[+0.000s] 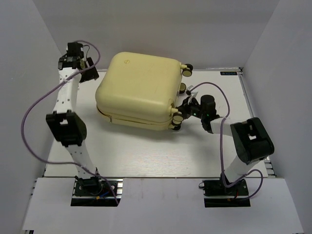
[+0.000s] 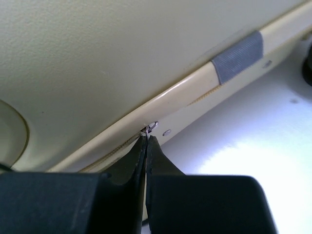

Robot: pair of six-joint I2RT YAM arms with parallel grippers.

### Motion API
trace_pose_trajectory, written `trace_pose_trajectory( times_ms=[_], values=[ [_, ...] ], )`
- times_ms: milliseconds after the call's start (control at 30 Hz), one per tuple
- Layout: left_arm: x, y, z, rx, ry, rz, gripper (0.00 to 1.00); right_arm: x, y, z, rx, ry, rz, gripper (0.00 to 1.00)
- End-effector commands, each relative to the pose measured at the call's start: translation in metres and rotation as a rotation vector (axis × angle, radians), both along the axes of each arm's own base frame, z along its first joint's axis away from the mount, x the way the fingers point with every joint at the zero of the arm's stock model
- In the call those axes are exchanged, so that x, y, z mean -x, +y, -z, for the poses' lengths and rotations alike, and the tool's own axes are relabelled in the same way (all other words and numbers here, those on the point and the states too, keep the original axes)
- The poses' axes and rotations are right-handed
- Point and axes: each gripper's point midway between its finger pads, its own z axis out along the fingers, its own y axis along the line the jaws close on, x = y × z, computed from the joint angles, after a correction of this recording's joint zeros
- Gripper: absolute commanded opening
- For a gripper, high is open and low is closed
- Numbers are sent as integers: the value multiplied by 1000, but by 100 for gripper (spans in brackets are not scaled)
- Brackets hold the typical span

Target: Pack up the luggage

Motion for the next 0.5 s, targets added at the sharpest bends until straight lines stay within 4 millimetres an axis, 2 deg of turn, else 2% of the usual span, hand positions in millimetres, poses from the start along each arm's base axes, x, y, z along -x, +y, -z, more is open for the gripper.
trace_pose_trajectory(
  times_ms=[0,33,67,133,167,200,233,267,300,333,367,400,433,467],
  values=[
    [50,-38,-108,-191,-156,59,100,22,28,-51,-60,-150,-95,0],
    [56,-37,-114,-216,-152,53,100,26,30,-47,-49,-139,-81,0],
    [59,-40,-132,-207,-188,58,100,25,29,-44,-46,-121,-54,0],
    [77,-48,-139,-160,-181,77,100,31,30,-40,-40,-108,-40,0],
    [81,-61,-135,-126,-174,125,100,32,30,-39,-40,-93,-24,0],
    [92,-76,-144,-103,-224,168,100,37,31,-41,-40,-94,-30,0],
    [99,-100,-124,-62,-179,240,100,40,29,-33,-21,-80,-1,0],
    [103,-114,-123,-37,-191,289,100,48,34,-34,-18,-84,-16,0],
    [119,-140,-130,16,-219,374,100,51,35,-29,-6,-72,-8,0],
    [132,-164,-108,46,-160,432,100,51,34,-31,-2,-79,10,0],
    [140,-182,-103,88,-144,475,100,60,44,-29,7,-69,-15,0],
    [162,-219,-96,82,-128,578,100,62,47,-27,10,-64,-15,0],
    [167,-228,-96,67,-128,597,100,68,56,-24,15,-57,-35,0],
    [171,-231,-98,71,-133,557,100,72,66,-29,11,-66,-55,0]
  ],
)
